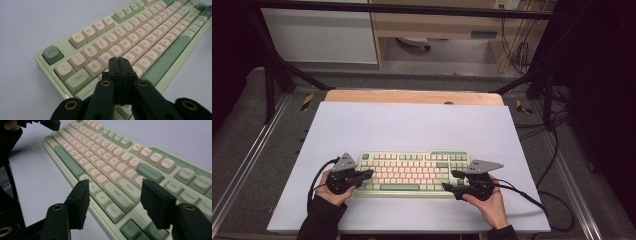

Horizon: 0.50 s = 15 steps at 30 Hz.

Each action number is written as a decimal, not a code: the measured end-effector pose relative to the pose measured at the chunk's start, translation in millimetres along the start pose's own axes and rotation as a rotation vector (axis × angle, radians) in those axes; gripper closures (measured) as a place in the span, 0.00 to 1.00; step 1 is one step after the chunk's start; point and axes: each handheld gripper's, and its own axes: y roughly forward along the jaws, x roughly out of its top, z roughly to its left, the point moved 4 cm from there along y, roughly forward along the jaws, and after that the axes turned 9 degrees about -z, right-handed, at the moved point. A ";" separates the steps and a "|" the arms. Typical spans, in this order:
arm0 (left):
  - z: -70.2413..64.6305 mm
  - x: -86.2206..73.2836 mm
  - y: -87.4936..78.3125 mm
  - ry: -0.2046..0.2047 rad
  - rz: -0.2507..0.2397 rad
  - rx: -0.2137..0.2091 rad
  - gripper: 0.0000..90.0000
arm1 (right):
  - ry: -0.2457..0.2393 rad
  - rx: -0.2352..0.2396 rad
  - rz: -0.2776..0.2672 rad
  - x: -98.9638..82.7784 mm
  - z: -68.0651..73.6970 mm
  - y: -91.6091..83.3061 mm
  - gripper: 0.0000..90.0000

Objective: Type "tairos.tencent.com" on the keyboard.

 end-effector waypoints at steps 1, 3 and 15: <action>0.0 -0.1 0.2 0.002 0.002 0.000 0.99 | -0.001 0.003 0.003 1.4 1.8 2.1 0.49; -0.3 -0.3 0.6 0.003 0.004 -0.001 0.99 | -0.006 0.010 0.005 4.5 5.9 9.6 0.55; -0.6 0.4 0.2 0.005 -0.001 -0.001 0.99 | -0.034 0.036 0.027 17.2 20.3 36.5 0.77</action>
